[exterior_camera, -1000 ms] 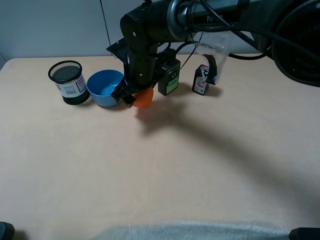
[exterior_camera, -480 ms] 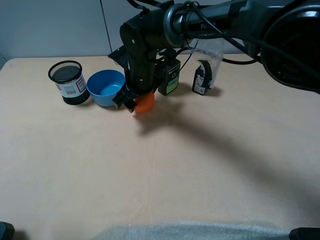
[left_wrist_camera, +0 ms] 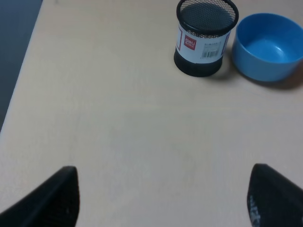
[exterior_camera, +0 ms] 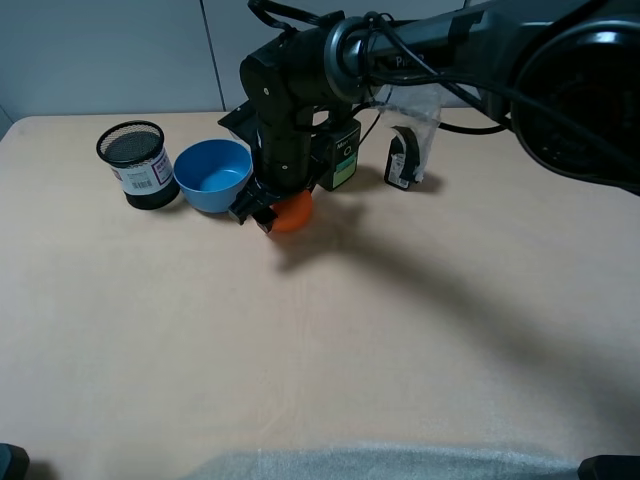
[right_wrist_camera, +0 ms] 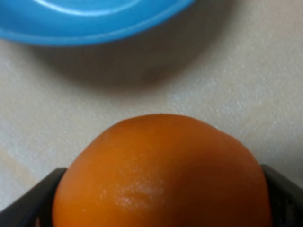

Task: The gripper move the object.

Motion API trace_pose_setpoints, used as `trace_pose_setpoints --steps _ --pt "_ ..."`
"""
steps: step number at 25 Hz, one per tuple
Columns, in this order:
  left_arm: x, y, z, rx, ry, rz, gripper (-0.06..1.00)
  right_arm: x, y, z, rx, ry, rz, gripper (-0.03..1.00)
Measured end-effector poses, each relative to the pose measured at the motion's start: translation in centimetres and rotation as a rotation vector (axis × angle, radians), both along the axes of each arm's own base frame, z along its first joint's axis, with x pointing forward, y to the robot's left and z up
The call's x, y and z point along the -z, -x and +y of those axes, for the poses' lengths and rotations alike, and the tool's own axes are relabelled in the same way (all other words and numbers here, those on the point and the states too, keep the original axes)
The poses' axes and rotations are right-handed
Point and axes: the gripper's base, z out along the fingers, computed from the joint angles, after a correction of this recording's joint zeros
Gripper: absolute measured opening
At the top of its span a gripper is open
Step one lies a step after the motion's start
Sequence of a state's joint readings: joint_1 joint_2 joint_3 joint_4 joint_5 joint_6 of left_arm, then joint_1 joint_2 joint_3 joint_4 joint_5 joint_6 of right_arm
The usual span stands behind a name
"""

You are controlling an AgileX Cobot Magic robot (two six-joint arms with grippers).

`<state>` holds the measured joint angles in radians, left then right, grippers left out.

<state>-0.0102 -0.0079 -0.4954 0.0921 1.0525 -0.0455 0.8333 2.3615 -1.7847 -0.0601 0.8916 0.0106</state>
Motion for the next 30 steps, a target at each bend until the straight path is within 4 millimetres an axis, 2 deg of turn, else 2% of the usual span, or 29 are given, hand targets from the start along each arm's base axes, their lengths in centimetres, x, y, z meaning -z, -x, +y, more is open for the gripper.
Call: trace_pose_setpoints --steps 25,30 --pt "0.0 0.0 0.0 0.0 0.0 0.0 0.79 -0.04 0.01 0.35 0.012 -0.042 0.003 0.56" --pt "0.0 0.0 0.0 0.0 0.0 0.0 0.79 -0.04 0.03 0.37 0.014 -0.044 0.005 0.62"
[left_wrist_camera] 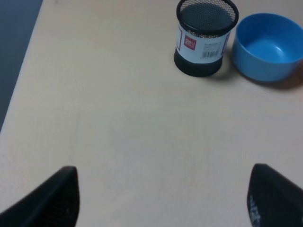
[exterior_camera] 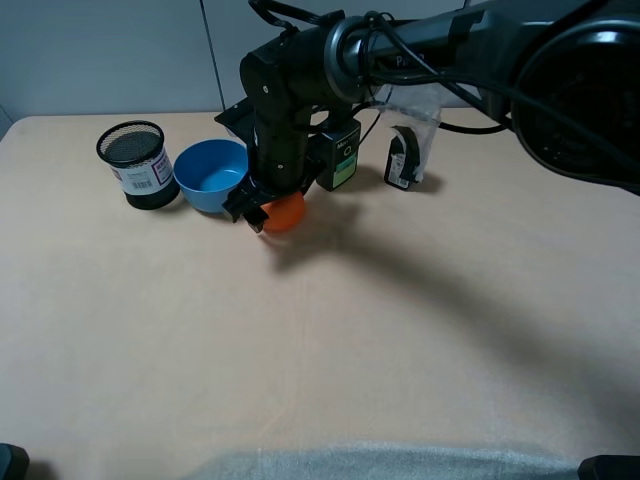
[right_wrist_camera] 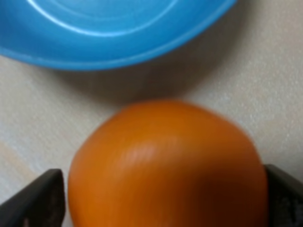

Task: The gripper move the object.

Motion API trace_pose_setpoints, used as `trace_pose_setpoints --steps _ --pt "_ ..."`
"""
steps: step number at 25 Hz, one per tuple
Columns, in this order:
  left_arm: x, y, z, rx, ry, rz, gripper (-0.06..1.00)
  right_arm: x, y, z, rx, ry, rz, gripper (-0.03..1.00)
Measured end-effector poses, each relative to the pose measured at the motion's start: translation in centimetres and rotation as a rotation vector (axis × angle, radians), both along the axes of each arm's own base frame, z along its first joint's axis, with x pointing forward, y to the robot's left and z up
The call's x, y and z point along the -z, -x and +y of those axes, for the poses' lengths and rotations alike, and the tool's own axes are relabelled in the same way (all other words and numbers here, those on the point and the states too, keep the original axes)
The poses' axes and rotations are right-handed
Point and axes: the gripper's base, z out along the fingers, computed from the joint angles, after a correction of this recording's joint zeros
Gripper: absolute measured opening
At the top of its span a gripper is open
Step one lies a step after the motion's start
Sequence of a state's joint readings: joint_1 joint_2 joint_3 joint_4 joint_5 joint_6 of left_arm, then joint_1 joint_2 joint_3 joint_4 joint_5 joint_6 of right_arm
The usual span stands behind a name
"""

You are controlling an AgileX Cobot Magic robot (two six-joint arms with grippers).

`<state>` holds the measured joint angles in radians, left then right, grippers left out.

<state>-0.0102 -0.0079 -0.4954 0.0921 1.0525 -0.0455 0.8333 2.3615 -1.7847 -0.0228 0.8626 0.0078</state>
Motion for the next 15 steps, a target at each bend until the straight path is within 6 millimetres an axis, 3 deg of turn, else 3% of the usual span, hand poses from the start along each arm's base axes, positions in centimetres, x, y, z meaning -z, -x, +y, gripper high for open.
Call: trace_pose_setpoints --steps 5,15 --pt "0.0 0.0 0.0 0.0 0.0 0.0 0.79 0.0 0.0 0.0 0.0 0.0 0.0 0.67" --pt "0.0 0.0 0.0 0.0 0.0 0.0 0.79 0.03 0.09 -0.09 0.001 0.01 0.01 0.67"
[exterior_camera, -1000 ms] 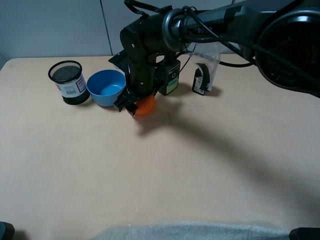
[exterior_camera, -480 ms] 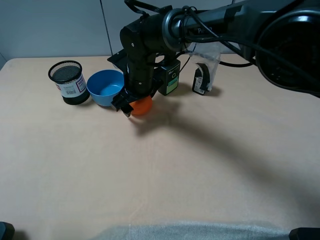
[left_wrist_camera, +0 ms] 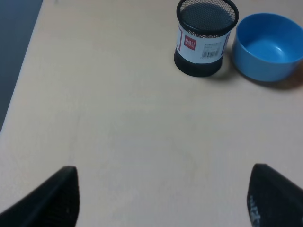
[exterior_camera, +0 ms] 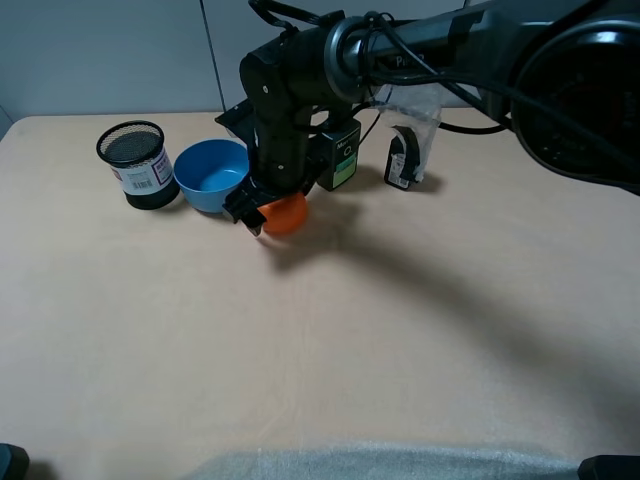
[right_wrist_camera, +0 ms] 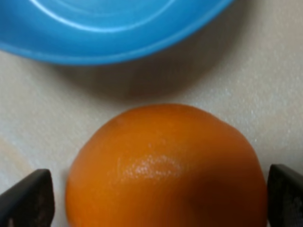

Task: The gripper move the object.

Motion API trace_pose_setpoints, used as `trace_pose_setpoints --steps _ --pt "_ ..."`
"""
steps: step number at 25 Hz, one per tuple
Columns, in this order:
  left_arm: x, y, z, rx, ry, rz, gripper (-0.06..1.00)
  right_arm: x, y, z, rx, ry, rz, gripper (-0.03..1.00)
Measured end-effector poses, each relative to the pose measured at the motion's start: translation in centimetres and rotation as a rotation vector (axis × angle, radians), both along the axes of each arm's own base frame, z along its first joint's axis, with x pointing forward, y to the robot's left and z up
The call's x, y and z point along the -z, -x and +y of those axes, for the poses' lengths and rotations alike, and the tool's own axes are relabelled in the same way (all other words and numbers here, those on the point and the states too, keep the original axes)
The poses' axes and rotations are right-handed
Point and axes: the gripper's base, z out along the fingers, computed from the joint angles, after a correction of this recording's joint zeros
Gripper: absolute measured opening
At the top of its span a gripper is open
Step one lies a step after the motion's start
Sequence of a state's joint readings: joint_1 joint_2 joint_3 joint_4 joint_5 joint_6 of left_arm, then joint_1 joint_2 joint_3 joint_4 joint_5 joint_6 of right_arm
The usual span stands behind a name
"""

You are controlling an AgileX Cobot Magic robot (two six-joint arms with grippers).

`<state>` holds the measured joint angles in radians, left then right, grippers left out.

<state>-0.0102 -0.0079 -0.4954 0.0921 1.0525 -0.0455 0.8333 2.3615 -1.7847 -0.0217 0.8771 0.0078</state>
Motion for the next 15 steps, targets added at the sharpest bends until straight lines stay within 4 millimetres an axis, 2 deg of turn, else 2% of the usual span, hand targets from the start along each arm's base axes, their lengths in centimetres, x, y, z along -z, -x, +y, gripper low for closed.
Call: trace_pose_setpoints --steps 6,15 --pt "0.0 0.0 0.0 0.0 0.0 0.0 0.79 -0.8 0.1 -0.1 0.001 -0.002 0.0 0.67" --pt "0.0 0.0 0.0 0.0 0.0 0.0 0.79 -5.7 0.4 -0.4 0.01 -0.055 -0.045 0.68"
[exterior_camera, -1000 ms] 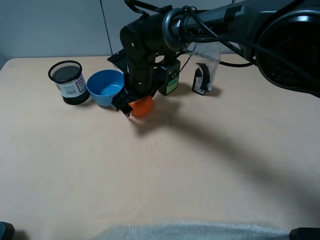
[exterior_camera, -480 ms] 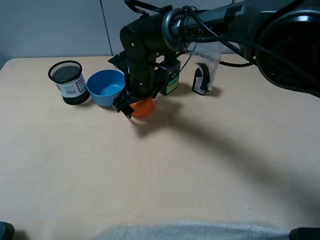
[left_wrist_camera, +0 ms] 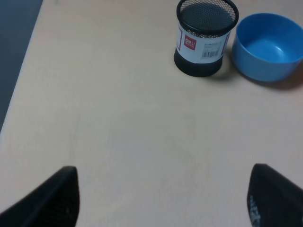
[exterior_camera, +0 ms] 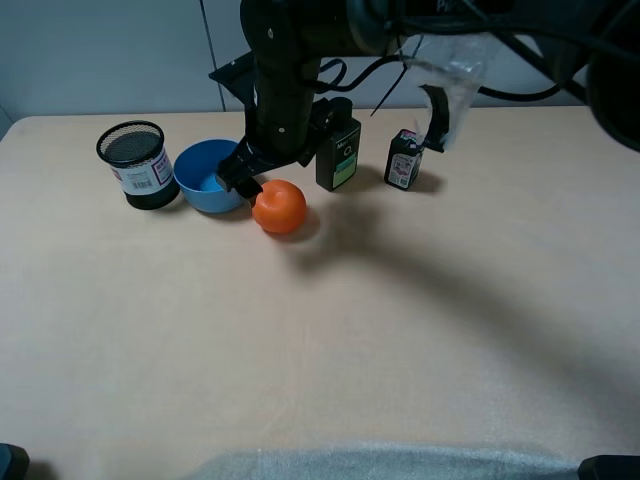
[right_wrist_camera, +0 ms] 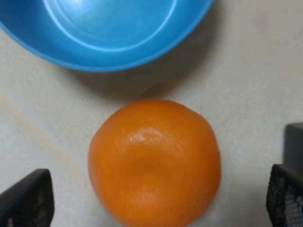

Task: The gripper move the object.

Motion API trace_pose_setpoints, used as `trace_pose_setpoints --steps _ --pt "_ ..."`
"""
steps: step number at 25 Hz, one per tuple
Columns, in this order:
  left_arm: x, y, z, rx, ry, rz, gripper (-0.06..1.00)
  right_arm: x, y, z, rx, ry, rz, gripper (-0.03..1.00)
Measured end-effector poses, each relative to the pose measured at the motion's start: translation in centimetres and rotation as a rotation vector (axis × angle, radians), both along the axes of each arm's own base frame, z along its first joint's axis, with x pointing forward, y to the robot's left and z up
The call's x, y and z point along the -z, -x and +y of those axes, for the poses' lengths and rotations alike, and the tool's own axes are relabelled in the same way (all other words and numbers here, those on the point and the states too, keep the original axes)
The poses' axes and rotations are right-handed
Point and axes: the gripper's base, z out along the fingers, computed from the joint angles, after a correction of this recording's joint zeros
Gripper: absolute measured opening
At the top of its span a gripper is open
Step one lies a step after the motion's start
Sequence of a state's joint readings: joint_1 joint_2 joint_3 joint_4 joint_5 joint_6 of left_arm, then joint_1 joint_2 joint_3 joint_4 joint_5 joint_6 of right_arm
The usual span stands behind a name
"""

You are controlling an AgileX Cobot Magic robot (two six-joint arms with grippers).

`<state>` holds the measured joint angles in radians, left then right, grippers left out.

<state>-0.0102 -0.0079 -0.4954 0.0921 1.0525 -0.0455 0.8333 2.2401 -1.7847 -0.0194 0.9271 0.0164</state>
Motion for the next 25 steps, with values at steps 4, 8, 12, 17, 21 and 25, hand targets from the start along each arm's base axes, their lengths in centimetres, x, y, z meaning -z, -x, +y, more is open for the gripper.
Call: trace_pose_setpoints --steps 4,8,12,17,21,25 --pt "0.0 0.0 0.0 0.0 0.0 0.0 0.79 -3.2 0.4 -0.4 0.013 -0.042 -0.033 0.68" --pt "0.0 0.0 0.0 0.0 0.0 0.0 0.79 -7.4 0.6 -1.3 0.022 -0.107 -0.092 0.68" --pt "0.0 0.0 0.0 0.0 0.0 0.0 0.79 -11.4 0.4 -3.3 0.058 -0.161 -0.157 0.68" --pt "0.0 0.0 0.0 0.0 -0.001 0.0 0.79 -16.4 -0.1 -7.3 0.143 -0.201 -0.24 0.68" --pt "0.0 0.0 0.0 0.0 -0.001 0.0 0.79 -20.0 -0.6 -11.9 0.249 -0.213 -0.291 0.68" --pt "0.0 0.0 0.0 0.0 -0.001 0.0 0.79 -23.4 -0.4 -17.1 0.361 -0.207 -0.346 0.68"
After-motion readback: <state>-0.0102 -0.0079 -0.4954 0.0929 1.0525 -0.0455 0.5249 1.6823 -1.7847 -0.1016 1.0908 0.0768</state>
